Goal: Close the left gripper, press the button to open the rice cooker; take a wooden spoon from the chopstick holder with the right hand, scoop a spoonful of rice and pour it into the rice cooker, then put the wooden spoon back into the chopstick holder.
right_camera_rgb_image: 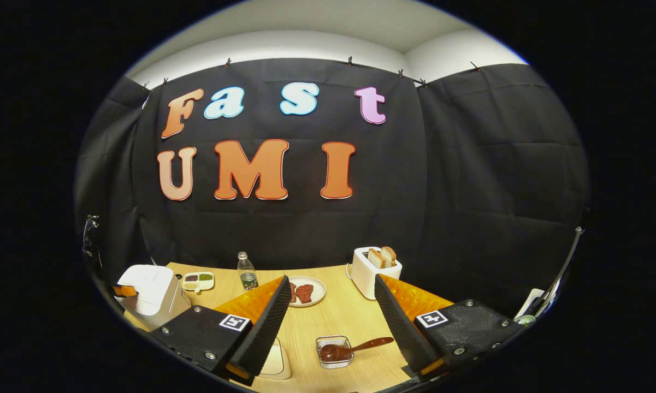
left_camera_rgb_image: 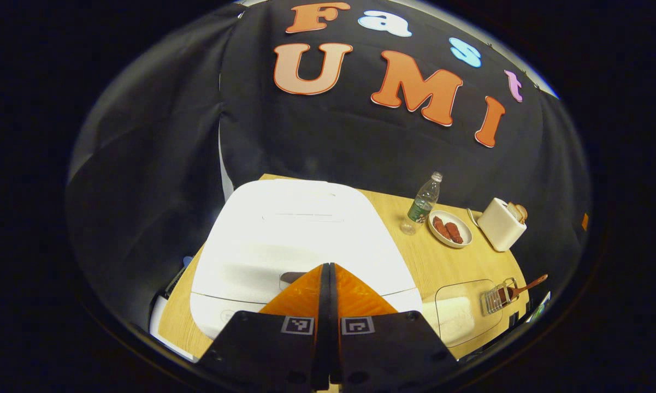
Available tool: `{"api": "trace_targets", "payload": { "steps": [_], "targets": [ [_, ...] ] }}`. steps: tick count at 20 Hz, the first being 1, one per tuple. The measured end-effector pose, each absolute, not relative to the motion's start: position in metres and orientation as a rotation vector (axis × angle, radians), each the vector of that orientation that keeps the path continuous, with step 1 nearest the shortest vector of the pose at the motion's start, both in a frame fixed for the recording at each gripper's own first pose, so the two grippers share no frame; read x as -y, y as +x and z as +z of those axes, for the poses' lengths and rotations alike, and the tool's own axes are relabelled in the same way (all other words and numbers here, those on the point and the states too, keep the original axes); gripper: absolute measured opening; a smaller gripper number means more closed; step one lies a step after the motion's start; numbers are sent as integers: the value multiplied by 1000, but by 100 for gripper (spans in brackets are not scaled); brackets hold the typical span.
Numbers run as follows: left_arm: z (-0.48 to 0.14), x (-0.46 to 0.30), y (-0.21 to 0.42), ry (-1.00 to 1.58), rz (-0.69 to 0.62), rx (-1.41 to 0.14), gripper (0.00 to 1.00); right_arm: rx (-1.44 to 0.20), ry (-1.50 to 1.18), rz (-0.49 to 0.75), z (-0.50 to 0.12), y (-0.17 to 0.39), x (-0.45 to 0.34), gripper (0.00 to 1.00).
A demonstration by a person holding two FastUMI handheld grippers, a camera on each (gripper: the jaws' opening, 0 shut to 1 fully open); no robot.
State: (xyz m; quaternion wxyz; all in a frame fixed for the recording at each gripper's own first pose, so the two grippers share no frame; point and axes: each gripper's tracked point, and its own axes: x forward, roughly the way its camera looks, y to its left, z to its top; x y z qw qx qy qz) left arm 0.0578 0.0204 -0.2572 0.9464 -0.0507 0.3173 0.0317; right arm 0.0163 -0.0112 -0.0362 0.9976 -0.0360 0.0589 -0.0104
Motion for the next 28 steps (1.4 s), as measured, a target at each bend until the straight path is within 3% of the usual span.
{"api": "trace_targets", "payload": {
  "steps": [5, 9, 14, 20, 28],
  "targets": [
    [-270, -19, 50, -13, 32, -729, 6, -130, -68, -11, -43, 20, 5, 95],
    [-248, -14, 55, -6, 43, -629, 5, -136, -73, 4, -48, 20, 1, 95],
    [-167, -7, 68, 42, 34, -424, 5, -155, -72, 6, -56, 21, 3, 95],
    [-129, 14, 49, -41, -7, -345, 4, -149, -86, -53, -64, 25, 36, 95],
    [-98, 16, 42, -32, 3, -278, 5, -243, -60, -129, -143, 32, 89, 95]
  ]
}}
